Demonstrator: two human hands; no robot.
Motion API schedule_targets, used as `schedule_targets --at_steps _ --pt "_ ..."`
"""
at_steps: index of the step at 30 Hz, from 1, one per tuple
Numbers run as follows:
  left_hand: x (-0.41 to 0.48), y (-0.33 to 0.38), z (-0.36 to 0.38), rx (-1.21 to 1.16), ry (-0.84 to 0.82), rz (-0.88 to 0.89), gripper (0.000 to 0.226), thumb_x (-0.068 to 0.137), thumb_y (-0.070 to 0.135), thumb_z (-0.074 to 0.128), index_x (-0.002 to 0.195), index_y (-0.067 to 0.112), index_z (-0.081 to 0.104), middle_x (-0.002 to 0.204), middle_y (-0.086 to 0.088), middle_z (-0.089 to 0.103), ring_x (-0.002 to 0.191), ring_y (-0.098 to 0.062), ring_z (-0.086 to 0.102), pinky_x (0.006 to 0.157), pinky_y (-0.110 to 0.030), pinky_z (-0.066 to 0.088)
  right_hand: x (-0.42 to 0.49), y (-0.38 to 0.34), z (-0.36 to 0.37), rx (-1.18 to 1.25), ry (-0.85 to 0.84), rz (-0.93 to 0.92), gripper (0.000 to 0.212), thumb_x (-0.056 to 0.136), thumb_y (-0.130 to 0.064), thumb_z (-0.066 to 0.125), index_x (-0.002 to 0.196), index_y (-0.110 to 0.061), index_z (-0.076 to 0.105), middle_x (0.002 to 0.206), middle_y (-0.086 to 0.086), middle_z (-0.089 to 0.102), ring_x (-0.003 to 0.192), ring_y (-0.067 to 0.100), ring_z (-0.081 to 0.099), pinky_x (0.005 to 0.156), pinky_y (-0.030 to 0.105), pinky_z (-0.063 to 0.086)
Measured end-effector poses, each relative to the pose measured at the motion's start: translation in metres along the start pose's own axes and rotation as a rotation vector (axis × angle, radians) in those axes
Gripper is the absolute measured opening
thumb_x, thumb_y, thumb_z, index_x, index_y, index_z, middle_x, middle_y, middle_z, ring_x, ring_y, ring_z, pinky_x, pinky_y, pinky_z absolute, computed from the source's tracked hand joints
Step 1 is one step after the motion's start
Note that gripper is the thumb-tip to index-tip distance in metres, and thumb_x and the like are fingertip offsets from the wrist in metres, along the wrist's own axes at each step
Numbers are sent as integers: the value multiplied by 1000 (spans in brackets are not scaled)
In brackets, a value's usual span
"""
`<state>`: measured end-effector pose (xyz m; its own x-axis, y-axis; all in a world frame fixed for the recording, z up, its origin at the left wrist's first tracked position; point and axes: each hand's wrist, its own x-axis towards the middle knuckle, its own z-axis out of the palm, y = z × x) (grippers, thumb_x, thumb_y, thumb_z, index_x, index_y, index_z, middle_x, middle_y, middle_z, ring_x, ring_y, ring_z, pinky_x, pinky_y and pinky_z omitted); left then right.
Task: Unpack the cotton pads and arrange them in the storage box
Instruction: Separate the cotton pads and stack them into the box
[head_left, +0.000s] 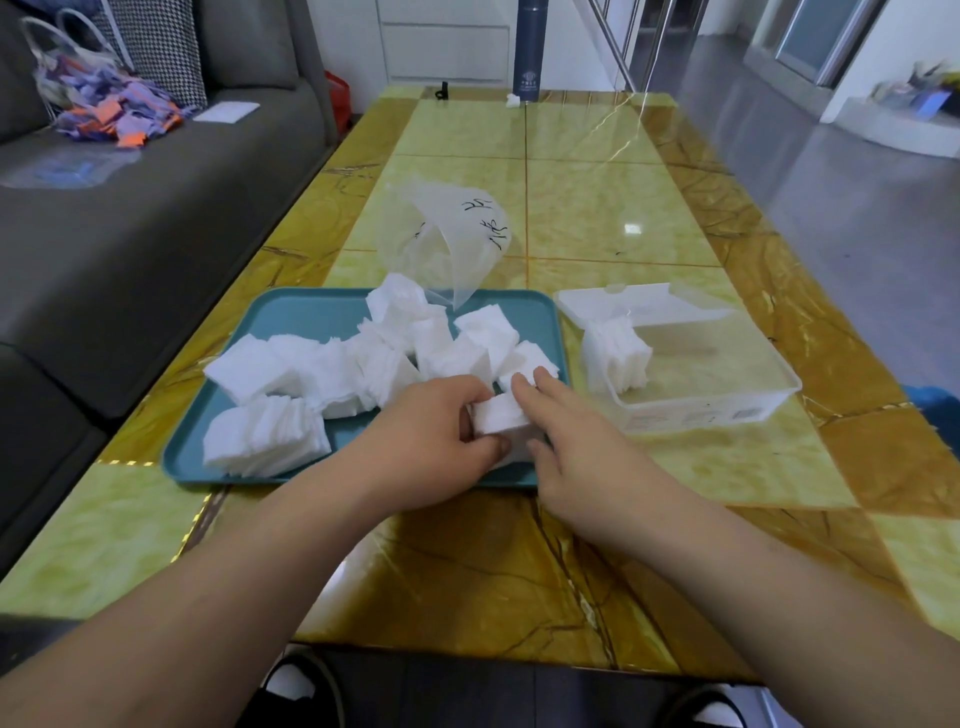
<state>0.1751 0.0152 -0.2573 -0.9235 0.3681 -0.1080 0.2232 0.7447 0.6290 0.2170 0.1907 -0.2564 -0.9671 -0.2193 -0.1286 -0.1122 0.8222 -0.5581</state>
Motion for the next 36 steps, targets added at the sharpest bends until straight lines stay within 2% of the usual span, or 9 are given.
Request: schedule_targets --at_steps 5,8,10,13,19,23,27,33,36 --pt "3 -4 -1 -11 16 -11 11 89 36 74 96 31 67 71 7 63 62 -3 57 51 -14 37 -2 -1 6 -12 -74 -12 79 101 -6 46 164 -14 -2 173 2 -4 159 17 5 123 22 13" --pt "2 -3 -7 -71 24 26 4 93 32 71 95 30 69 74 0 65 62 -7 57 51 -16 39 -1 -2 -2 79 92 -52 72 102 -14 54 163 -17 18 166 -1 27 150 12 27 115 12 18" --pt "0 -2 -12 -126 28 71 2 95 32 70 96 30 70 78 -3 68 67 -10 59 56 -20 42 -1 -2 -11 142 187 -41 69 99 -23 64 160 -22 33 157 -7 44 142 10 42 119 23 32" --pt "-3 2 -17 -205 34 114 3 97 32 69 97 31 71 78 3 69 65 -3 57 59 -15 41 -4 -2 -33 278 234 42 48 89 -27 77 135 -30 61 114 -12 70 103 4 66 96 25 54" --pt "7 27 -8 -481 54 111 13 91 35 76 101 27 75 90 -23 68 70 -16 55 67 -31 42 -11 11 -60 705 211 121 15 86 -17 79 101 -16 78 97 8 79 93 27 75 86 47 63" --pt "25 56 13 -565 139 62 11 92 38 74 100 31 73 80 12 71 64 -9 60 59 -18 42 -14 29 -75 780 380 186 14 83 -16 75 95 -8 70 95 13 74 90 29 74 77 46 65" --pt "45 78 33 -485 230 -45 28 95 40 70 121 36 64 95 9 69 74 -2 65 61 -18 46 -16 62 -98 493 648 292 20 77 -27 67 75 -16 51 70 -3 50 65 18 49 56 34 42" --pt "59 85 57 -400 158 -72 58 89 22 69 142 35 50 136 10 49 112 -3 54 91 -31 57 -3 94 -95 106 617 389 27 88 -37 62 71 -22 50 68 -5 52 63 20 51 53 29 30" --pt "58 83 63 -442 134 -47 56 91 24 71 141 37 50 137 12 52 122 -5 53 80 -20 55 13 96 -90 -36 617 412 19 92 -39 59 83 -23 55 78 -6 58 74 23 55 56 29 31"
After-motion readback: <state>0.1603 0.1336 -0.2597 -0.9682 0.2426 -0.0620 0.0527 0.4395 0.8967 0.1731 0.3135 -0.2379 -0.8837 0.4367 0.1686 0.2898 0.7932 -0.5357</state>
